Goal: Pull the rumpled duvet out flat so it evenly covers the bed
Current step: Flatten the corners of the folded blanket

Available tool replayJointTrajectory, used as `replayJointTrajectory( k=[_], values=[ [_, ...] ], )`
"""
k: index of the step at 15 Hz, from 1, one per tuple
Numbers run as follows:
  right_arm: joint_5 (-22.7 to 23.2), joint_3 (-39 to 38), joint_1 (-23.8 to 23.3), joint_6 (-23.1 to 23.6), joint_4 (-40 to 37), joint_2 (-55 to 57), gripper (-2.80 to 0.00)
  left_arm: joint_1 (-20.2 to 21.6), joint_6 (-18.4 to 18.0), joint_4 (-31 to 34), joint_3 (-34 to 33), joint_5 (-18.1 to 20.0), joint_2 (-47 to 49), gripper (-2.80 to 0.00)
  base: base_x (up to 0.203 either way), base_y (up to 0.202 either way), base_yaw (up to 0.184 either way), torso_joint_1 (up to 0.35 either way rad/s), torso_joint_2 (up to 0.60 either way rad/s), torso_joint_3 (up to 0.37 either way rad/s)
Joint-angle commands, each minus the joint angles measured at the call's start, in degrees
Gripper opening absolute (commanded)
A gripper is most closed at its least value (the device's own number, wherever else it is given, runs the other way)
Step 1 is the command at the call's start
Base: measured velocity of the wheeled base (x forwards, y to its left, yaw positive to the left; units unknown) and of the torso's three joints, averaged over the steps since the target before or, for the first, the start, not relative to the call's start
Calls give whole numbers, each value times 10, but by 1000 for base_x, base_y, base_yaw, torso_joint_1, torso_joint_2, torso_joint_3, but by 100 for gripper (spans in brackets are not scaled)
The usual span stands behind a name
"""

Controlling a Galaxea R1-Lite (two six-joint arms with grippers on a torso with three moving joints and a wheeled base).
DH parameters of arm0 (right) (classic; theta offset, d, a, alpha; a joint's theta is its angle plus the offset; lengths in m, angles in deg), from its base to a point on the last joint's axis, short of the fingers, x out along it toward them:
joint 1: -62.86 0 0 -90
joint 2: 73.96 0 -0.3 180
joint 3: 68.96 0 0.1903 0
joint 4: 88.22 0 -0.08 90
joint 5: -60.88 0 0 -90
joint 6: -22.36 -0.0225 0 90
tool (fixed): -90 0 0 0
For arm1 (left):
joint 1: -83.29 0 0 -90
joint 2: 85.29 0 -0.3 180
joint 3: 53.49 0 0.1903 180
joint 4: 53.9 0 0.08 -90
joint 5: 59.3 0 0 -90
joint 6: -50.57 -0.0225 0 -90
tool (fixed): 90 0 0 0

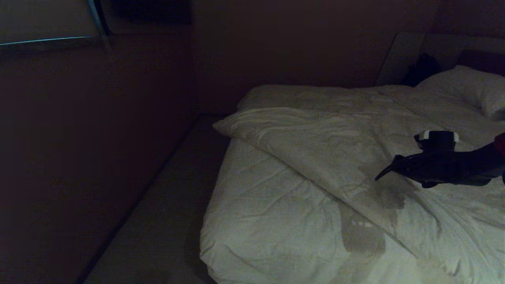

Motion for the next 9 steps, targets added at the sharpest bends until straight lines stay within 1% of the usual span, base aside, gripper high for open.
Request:
replayJointTrajectory(
  k=[1,3,9],
  values=[
    [7,-46,48,5,4,-70,-280,0,0,0,0,0,0,-280,0,0,0,0,0,0],
    [8,-76,77,29,6,-94,-280,0,0,0,0,0,0,-280,0,0,0,0,0,0],
    [8,-142,138,81,9,-165,-280,0,0,0,0,0,0,-280,0,0,0,0,0,0]
  ],
)
